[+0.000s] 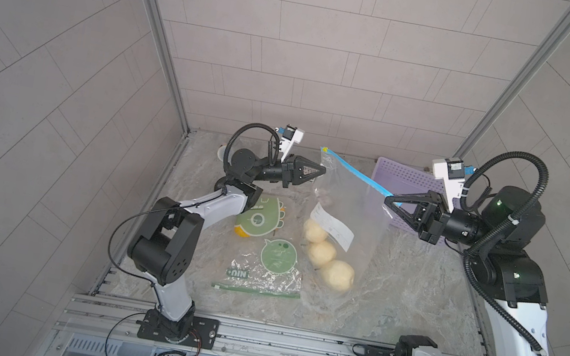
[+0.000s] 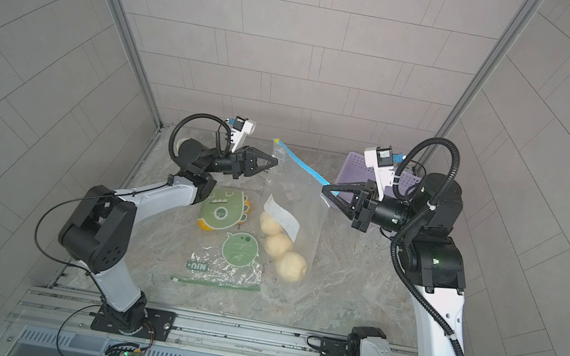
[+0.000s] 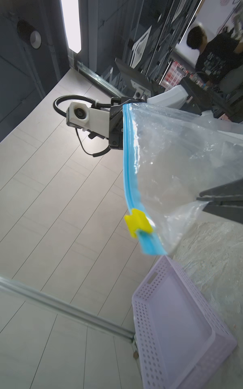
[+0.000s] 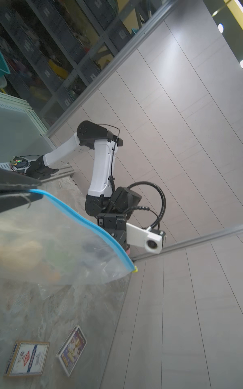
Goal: Open the zip-top bag and take out the pear
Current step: Pick up the zipper food storage bag at the center of the board, then unzip the zipper on the zipper food storage bag.
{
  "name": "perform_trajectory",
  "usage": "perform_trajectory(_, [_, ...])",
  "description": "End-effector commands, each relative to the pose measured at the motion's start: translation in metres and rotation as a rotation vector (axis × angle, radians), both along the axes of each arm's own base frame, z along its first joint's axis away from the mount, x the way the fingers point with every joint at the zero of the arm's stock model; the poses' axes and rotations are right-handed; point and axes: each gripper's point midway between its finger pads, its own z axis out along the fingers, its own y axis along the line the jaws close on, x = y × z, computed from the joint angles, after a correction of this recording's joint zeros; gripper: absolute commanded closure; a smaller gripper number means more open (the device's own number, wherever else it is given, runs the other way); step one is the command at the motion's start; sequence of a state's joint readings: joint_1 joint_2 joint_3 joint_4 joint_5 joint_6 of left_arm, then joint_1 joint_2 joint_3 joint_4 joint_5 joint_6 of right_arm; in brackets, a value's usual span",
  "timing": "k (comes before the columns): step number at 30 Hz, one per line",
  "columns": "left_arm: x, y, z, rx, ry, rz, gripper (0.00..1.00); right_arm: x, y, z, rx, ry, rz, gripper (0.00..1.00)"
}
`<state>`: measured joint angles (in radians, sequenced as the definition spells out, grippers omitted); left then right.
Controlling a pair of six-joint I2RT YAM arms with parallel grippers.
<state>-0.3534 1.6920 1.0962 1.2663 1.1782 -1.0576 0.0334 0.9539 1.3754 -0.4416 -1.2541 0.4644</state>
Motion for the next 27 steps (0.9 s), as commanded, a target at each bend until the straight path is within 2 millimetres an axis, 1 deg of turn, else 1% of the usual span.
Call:
perform_trajectory(1, [-0.013, 0.015, 0.032, -0.061, -0.112, 0.059, 1.00, 0.023, -0.012, -0.012, -0.030, 0.019, -0.107, 0.79])
perform_trajectory(2, [-0.013, 0.015, 0.032, -0.066, -0.109, 0.065, 1.00, 0.029, -0.011, -0.017, -0.036, 0.033, -0.104, 0.71])
perform_trajectory(4, [-0.015, 0.013, 0.034, -0.073, -0.108, 0.066, 1.00, 0.038, -0.006, -0.015, -0.021, 0.025, -0.059, 0.80])
perform_trajectory(5, [-0.016, 0.011, 0.035, -0.077, -0.110, 0.065, 1.00, 0.044, -0.004, -0.013, -0.019, 0.028, -0.047, 0.83])
perform_trajectory(6, [-0.018, 0.009, 0.037, -0.081, -0.115, 0.062, 1.00, 0.046, 0.000, -0.012, -0.030, 0.035, -0.026, 0.84])
perform_trajectory(7, [-0.021, 0.007, 0.039, -0.084, -0.121, 0.055, 1.00, 0.048, 0.003, -0.012, -0.043, 0.038, -0.013, 0.76])
perform_trajectory(8, [-0.025, 0.006, 0.041, -0.085, -0.127, 0.048, 1.00, 0.050, 0.006, -0.012, -0.052, 0.047, -0.006, 0.54])
perform_trajectory(9, [-0.027, 0.006, 0.042, -0.086, -0.131, 0.047, 1.00, 0.051, 0.007, -0.012, -0.055, 0.051, 0.005, 0.44])
perform_trajectory(10, [-0.027, 0.006, 0.042, -0.085, -0.129, 0.048, 1.00, 0.051, 0.010, -0.011, -0.054, 0.049, 0.019, 0.38])
perform_trajectory(11, [-0.028, 0.006, 0.041, -0.079, -0.123, 0.043, 1.00, 0.049, 0.014, -0.010, -0.061, 0.041, 0.032, 0.31])
perform_trajectory(13, [-0.028, 0.004, 0.038, -0.067, -0.109, 0.031, 1.00, 0.040, 0.031, -0.013, -0.116, 0.006, 0.079, 0.25])
perform_trajectory(14, [-0.029, 0.003, 0.036, -0.062, -0.103, 0.027, 1.00, 0.035, 0.042, -0.022, -0.186, -0.016, 0.090, 0.23])
perform_trajectory(16, [-0.029, 0.002, 0.034, -0.055, -0.092, 0.019, 1.00, 0.027, 0.063, -0.045, -0.360, -0.044, 0.105, 0.23])
perform_trajectory(17, [-0.030, 0.001, 0.033, -0.050, -0.088, 0.014, 1.00, 0.026, 0.073, -0.056, -0.439, -0.049, 0.110, 0.23])
perform_trajectory(19, [-0.029, 0.000, 0.032, -0.041, -0.080, 0.009, 1.00, 0.027, 0.085, -0.071, -0.528, -0.049, 0.124, 0.23])
perform_trajectory(21, [-0.029, -0.001, 0.030, -0.025, -0.071, 0.004, 1.00, 0.034, 0.090, -0.080, -0.589, -0.058, 0.091, 0.25])
perform_trajectory(23, [-0.030, -0.001, 0.028, -0.017, -0.067, 0.003, 1.00, 0.040, 0.092, -0.084, -0.624, -0.073, 0.063, 0.26])
perform_trajectory(25, [-0.033, -0.001, 0.029, -0.014, -0.072, -0.004, 1.00, 0.052, 0.087, -0.085, -0.665, -0.084, -0.004, 0.29])
perform_trajectory(27, [-0.037, -0.002, 0.029, -0.008, -0.072, -0.013, 1.00, 0.057, 0.083, -0.080, -0.680, -0.105, -0.040, 0.30])
